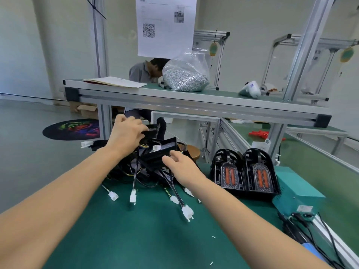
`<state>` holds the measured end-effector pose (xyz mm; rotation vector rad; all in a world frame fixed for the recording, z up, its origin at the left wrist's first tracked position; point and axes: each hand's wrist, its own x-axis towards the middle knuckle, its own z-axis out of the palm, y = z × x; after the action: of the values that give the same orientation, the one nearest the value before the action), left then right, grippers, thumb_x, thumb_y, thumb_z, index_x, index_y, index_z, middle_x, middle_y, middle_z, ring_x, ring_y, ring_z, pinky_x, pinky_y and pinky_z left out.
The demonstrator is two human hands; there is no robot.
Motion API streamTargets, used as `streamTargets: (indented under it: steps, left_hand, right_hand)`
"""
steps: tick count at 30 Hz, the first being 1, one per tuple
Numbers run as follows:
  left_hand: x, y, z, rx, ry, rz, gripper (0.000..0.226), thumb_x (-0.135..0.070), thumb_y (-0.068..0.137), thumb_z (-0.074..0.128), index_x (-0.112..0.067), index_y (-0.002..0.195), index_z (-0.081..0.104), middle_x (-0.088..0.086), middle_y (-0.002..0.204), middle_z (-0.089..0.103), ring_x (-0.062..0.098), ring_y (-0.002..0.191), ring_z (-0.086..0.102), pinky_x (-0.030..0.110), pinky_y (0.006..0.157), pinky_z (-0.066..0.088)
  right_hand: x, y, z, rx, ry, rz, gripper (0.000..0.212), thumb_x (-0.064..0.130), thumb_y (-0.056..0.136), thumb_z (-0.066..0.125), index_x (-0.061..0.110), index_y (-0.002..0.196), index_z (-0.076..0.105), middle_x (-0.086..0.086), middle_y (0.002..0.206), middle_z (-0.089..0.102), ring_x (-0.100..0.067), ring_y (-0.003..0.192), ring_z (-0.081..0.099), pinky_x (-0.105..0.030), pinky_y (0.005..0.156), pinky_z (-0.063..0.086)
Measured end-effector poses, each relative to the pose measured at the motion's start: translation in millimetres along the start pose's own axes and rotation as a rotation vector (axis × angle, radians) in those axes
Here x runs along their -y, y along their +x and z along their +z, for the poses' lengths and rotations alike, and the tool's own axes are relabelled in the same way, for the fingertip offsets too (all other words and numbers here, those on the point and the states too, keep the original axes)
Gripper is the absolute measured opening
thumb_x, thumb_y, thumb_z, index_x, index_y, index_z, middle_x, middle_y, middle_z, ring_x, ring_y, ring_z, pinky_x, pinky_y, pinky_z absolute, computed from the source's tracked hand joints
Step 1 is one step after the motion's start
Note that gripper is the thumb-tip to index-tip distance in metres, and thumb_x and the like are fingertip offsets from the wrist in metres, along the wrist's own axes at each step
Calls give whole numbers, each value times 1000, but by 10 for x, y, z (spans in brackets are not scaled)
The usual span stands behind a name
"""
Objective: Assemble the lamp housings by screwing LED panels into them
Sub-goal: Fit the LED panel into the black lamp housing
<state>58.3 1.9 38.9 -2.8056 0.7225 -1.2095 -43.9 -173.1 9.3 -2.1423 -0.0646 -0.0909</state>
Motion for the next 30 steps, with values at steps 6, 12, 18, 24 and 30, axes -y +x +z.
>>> streamTargets:
  steps: [6, 12, 18, 24, 30]
  left_hand:
    - [-509, -397, -554, -347, -107, 210, 12, -4, 80, 69, -14, 86, 72, -1, 79, 67, 27, 78, 60, 38, 80, 27]
    - [-1195, -1085, -605, -454, -259, 174, 27, 5, 74, 71, -15, 92, 74, -2, 87, 67, 21, 89, 50, 33, 81, 30]
    - [-1601, -1951, -519, -290, -715, -95, 10, -26, 83, 61, -26, 92, 57, -12, 95, 47, 13, 87, 47, 21, 80, 31]
    - [-1622, -2200, -329, 266, -1271, -760, 13, -34, 94, 55, -44, 85, 59, -18, 92, 64, 2, 86, 58, 16, 78, 42]
    - [-1626, -2150, -177, 560, -1432, -841, 44, -65, 79, 49, -40, 114, 57, -22, 115, 62, 1, 113, 54, 35, 99, 38]
  right_hand:
    - [249, -42, -150, 130, 869, 151, 60, 55, 96, 45, 17, 142, 45, -9, 125, 56, -26, 111, 57, -42, 95, 49]
    - [-33, -443, -253, 26, 873, 62, 14, 6, 96, 50, 16, 104, 58, -1, 86, 67, -15, 63, 63, -29, 60, 54]
    - [-736, -1004, -359, -40, 794, 59, 28, 6, 96, 51, 20, 118, 61, 3, 102, 72, -13, 76, 68, -23, 51, 52]
    - [-1246, -1394, -278, 0, 797, 217, 29, 5, 96, 51, 18, 121, 62, -2, 113, 73, -17, 90, 71, -27, 69, 58]
    - [-1329, -1423, -50, 72, 765, 270, 28, 7, 97, 52, 14, 123, 61, -7, 112, 72, -23, 92, 68, -33, 80, 57]
